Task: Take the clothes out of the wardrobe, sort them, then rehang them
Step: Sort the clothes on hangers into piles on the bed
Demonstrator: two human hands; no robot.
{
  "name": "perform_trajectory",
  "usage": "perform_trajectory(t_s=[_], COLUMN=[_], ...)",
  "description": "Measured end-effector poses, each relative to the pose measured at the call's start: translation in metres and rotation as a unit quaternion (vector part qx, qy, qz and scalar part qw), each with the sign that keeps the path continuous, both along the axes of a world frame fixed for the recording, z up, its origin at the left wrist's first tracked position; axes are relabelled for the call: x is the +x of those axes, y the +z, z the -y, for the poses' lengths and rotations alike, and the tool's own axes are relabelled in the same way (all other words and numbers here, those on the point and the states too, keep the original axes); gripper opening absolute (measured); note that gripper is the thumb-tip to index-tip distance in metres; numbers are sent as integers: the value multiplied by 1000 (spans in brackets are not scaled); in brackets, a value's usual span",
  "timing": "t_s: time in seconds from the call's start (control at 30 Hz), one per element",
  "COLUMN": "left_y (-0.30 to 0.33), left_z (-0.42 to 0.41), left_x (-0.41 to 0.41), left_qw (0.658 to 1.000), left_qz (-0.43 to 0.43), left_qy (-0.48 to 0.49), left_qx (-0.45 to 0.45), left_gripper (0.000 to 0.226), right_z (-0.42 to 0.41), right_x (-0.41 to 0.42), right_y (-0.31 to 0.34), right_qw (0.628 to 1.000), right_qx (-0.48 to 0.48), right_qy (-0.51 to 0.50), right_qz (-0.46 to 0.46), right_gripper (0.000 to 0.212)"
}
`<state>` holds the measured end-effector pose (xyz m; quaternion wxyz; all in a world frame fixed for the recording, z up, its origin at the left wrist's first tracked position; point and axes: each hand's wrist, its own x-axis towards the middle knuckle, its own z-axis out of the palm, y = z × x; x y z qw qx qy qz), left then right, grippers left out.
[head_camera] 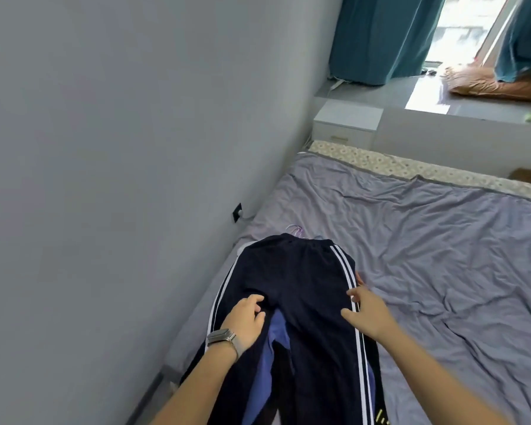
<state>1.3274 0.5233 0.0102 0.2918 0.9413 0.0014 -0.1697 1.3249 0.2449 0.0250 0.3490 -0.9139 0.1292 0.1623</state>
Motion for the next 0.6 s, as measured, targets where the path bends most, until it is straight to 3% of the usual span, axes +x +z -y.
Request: perform_trajectory(t_s=[0.17, 0.27, 0.4, 0.6], left_y=[-53, -88, -123, -167], left_z=[-42, -49, -49, -22], left_x=[83, 131, 197, 263], left_qw=[999, 994, 983, 983], left_qz=[-22, -50, -45, -40], left_qy=[-26, -90, -147, -158], left_qx=[5, 46, 95, 88], left_gripper=[33, 37, 40, 51], right_z=[-38, -40, -29, -19], right_x=[64, 93, 127, 150], right_y=[-31, -58, -88, -127], right_qw=[999, 997, 994, 991], right_qx=[-9, -21, -65, -97], right_qy=[-45, -63, -76, -85], right_qz=[-14, -31, -38, -48], right_gripper=[53, 55, 55, 54])
